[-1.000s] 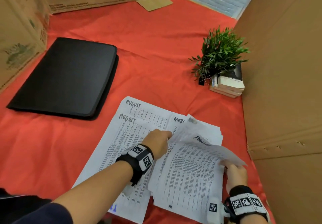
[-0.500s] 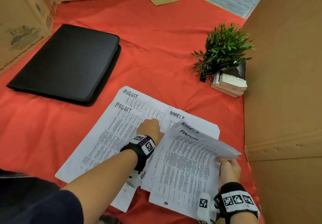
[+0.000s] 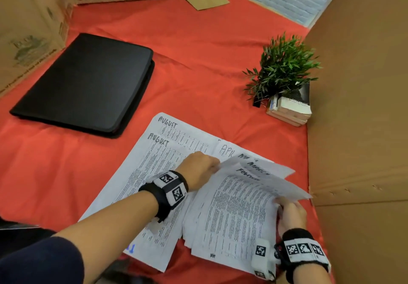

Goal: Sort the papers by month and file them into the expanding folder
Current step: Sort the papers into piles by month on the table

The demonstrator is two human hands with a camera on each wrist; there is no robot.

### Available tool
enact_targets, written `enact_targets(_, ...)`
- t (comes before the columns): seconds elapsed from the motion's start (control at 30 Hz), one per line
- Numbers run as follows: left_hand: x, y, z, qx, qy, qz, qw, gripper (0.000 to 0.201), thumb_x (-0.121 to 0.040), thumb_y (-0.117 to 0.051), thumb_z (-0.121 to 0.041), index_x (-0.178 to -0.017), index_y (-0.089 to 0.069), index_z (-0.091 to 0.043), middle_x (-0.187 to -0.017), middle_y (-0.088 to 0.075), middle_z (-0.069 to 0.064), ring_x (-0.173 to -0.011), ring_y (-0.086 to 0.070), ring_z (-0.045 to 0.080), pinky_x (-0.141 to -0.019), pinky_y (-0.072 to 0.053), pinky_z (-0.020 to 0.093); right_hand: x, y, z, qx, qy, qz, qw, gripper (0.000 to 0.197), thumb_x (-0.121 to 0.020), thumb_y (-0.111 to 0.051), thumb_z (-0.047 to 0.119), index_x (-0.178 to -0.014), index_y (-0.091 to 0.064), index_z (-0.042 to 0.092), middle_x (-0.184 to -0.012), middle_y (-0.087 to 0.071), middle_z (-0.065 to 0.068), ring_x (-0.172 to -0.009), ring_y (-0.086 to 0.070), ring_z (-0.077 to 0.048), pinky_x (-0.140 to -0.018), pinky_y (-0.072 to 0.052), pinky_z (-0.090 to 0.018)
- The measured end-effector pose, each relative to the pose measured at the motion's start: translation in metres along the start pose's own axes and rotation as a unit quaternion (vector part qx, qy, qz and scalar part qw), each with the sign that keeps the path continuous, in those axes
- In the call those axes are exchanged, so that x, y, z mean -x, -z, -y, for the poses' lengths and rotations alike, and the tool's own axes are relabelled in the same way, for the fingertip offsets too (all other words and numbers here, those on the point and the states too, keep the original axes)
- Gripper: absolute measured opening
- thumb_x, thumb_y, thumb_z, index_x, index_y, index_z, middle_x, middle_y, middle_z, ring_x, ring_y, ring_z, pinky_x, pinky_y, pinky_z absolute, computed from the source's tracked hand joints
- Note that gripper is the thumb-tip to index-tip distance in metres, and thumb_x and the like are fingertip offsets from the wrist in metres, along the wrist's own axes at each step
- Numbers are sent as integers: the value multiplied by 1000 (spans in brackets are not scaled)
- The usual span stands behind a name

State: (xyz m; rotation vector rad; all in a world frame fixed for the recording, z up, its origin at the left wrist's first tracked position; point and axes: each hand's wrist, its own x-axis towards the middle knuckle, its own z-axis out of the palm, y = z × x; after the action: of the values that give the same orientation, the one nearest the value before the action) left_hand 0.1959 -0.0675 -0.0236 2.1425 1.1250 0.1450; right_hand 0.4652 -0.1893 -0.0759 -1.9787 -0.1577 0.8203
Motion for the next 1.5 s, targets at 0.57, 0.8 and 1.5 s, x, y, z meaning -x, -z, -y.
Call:
enact_targets(0.57, -24, -25, 7, 8, 201, 6, 980, 28, -88, -67, -32, -74, -59, -9, -72, -61, 5, -68, -59, 24, -56, -45, 26, 8, 14, 13, 10, 28, 31, 999, 24, -79, -50, -17, -74, -57, 6, -70, -53, -8, -67, -47, -21, -52, -44, -23)
enact_targets(0.8, -8, -10, -5, -105, 73, 21, 992, 42, -100, -43, -33, -62, -44, -17, -61, -46, -1, -64, -50, 23, -59, -38, 28, 5, 16, 13, 1, -14, 40, 999, 23, -73, -50, -14, -83, -64, 0, -82, -58, -10, -78, -50, -21, -63, -39, -32)
enact_targets(1.5, -20, -23, -3, -44, 234, 24, 971, 22, -94, -61, -32, -84, -57, -12, -94, -66, 8, -83, -63, 25, -67, -48, 30, -9, 14, 3, 51, 4, 70, 996, 22, -84, -52, -7, -72, -56, 11, -68, -57, -5, -67, -52, -22, -60, -44, -27)
